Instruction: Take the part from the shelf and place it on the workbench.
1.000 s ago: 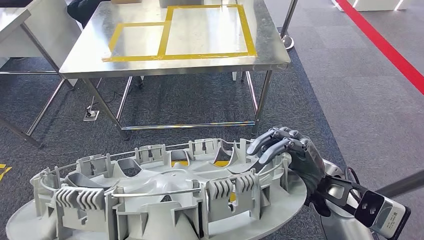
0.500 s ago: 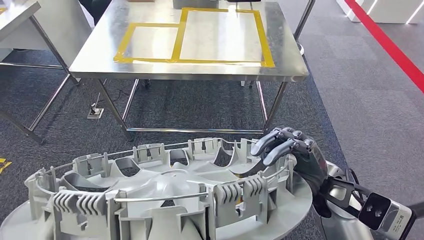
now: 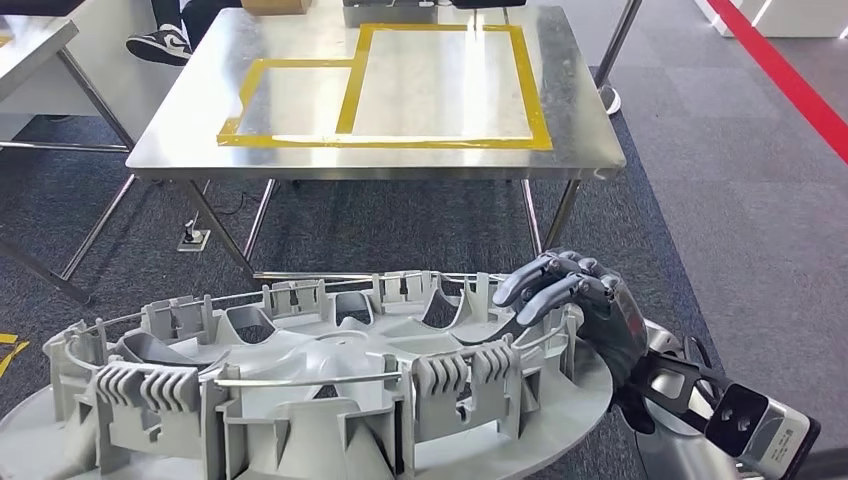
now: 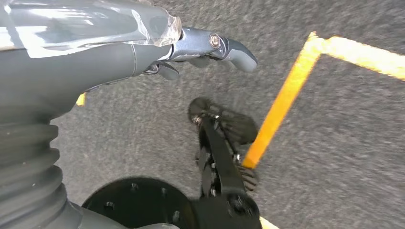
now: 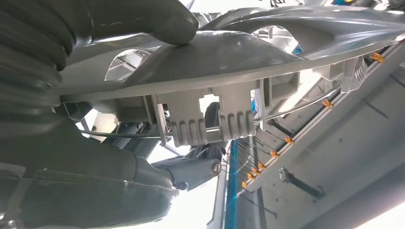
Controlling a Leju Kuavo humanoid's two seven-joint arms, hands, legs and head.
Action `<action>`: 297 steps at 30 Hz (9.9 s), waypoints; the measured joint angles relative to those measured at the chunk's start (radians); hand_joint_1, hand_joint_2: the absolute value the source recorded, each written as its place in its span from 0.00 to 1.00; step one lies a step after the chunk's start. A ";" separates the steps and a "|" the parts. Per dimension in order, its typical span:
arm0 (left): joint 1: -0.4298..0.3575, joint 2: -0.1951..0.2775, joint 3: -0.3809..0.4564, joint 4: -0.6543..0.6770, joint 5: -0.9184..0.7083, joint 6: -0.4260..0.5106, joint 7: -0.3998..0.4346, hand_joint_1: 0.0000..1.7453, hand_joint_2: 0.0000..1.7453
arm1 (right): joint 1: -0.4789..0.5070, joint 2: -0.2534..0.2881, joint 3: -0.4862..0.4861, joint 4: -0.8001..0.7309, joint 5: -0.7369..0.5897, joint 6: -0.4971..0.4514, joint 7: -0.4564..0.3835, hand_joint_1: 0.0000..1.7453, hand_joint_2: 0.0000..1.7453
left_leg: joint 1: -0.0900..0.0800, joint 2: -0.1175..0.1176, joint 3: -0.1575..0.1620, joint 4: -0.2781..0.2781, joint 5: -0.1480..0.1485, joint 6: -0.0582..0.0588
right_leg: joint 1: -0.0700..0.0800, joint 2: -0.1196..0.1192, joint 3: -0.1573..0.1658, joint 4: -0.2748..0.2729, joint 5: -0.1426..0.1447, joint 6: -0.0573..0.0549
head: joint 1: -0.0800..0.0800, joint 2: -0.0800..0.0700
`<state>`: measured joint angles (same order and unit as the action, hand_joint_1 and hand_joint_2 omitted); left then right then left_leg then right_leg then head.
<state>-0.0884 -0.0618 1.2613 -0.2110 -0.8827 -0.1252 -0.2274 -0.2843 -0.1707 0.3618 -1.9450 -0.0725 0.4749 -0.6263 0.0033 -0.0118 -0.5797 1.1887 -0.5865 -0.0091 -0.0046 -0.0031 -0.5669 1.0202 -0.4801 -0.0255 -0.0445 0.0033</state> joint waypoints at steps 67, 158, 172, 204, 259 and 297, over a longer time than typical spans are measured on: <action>0.005 0.010 -0.004 -0.006 -0.025 0.008 -0.005 0.00 1.00 | -0.030 0.044 0.004 0.006 0.001 -0.044 -0.070 1.00 1.00 | 0.006 0.007 -0.114 -0.025 0.023 -0.004 | -0.005 0.017 0.049 0.019 -0.073 0.011 | 0.005 0.000; 0.012 -0.002 0.034 -0.006 -0.089 -0.047 -0.078 0.00 1.00 | -0.473 0.136 0.197 1.366 1.168 -0.611 0.094 1.00 1.00 | 0.000 0.014 0.006 -0.160 0.082 0.023 | 0.006 0.023 0.024 0.005 -0.033 0.034 | 0.012 0.000; 0.013 -0.002 0.034 -0.006 -0.086 -0.072 -0.089 0.00 0.50 | -0.514 0.168 0.239 1.467 1.142 -0.601 0.097 0.00 0.00 | 0.000 0.012 0.008 -0.160 0.082 0.022 | 0.007 0.022 0.025 0.005 -0.033 0.034 | 0.012 0.000; 0.023 -0.007 0.070 -0.005 -0.017 -0.090 -0.187 0.00 0.00 | 0.053 0.040 -0.160 0.516 0.627 -1.119 -0.066 0.00 0.00 | -0.004 -0.003 0.001 -0.156 0.076 0.028 | 0.002 0.008 0.024 0.001 -0.038 0.040 | 0.012 0.000; 0.013 -0.007 0.067 -0.001 0.001 -0.095 -0.188 0.00 0.00 | 0.610 0.250 -0.824 0.135 0.486 -0.694 -0.069 0.00 0.00 | 0.000 0.016 -0.053 -0.024 -0.041 -0.005 | -0.017 -0.004 0.066 -0.049 -0.024 0.012 | 0.023 0.000; 0.004 -0.008 0.023 -0.001 -0.081 -0.074 -0.182 0.00 0.00 | 0.240 0.204 -1.003 1.724 1.072 -0.403 0.474 0.00 0.00 | 0.006 0.011 0.167 -0.197 0.019 -0.004 | -0.006 -0.014 -0.033 -0.033 0.070 0.035 | 0.025 0.000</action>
<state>-0.0839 -0.0694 1.2845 -0.2119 -0.9633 -0.1987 -0.4095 -0.0447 0.0332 -0.6408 -0.2214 0.9992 0.0716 -0.1525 0.0092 -0.0006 -0.4128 0.9918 -0.5673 -0.0135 -0.0111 -0.0168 -0.6000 0.9868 -0.4100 0.0094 -0.0197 0.0037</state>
